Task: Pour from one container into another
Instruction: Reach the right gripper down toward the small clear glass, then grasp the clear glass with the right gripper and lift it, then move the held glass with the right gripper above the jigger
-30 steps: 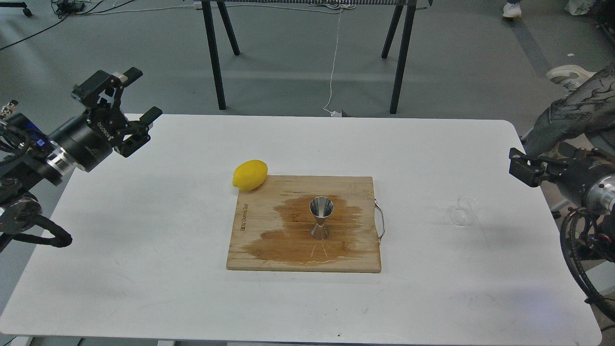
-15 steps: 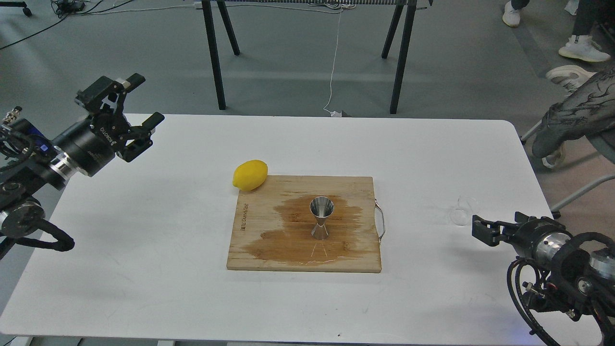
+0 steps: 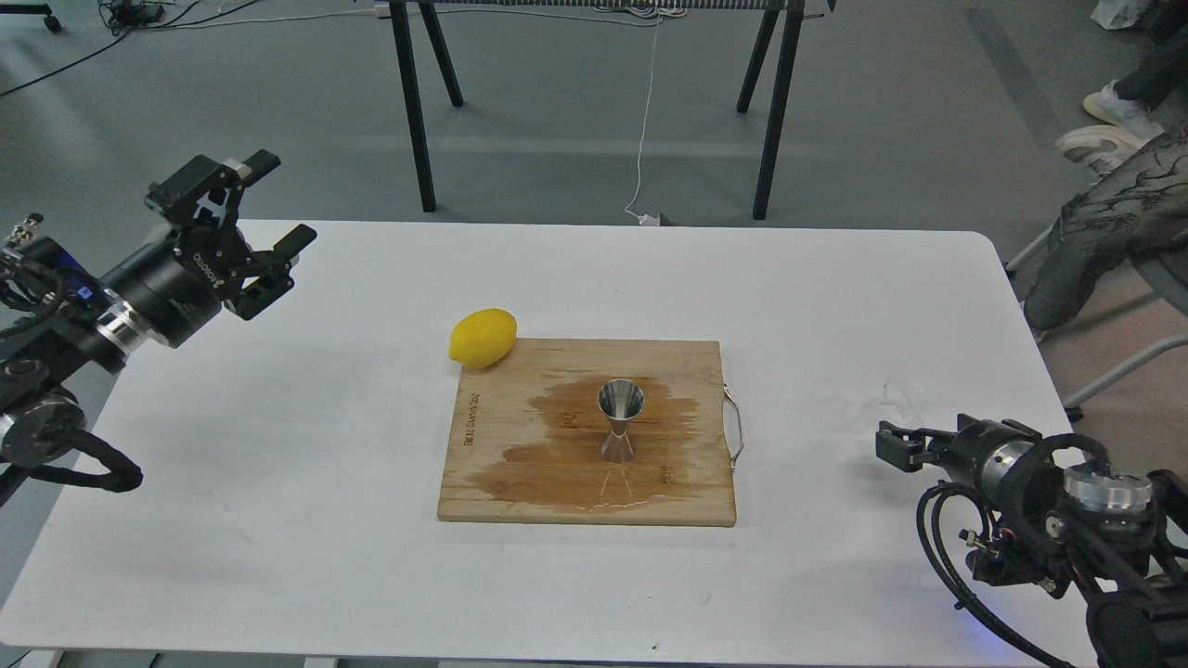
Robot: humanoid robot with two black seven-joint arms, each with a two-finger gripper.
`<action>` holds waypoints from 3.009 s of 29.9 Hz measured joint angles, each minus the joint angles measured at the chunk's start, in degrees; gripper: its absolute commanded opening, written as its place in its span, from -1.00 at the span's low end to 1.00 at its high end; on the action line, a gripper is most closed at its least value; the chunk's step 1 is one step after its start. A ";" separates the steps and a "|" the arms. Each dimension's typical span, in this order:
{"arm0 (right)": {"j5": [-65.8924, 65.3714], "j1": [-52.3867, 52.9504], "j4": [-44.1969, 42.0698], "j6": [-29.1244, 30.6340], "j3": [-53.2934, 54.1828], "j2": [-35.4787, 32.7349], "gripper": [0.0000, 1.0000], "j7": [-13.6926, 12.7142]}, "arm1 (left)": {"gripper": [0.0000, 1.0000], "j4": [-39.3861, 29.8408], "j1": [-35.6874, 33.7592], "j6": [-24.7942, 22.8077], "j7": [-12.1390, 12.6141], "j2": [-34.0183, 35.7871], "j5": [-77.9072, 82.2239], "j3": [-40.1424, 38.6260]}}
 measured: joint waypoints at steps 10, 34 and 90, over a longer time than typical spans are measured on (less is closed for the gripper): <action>-1.03 3.73 -3.76 0.00 -2.02 2.35 0.83 -0.01 | 0.90 0.02 0.14 0.00 0.00 0.30 -0.09 0.00; -1.63 5.16 -5.67 0.00 -2.19 2.88 0.29 0.47 | 0.90 1.23 1.69 0.00 0.00 0.17 -0.45 0.00; -27.69 21.71 29.43 0.01 -24.79 -9.25 -0.01 -3.31 | 0.91 2.47 2.98 0.00 0.00 -0.18 -0.44 0.28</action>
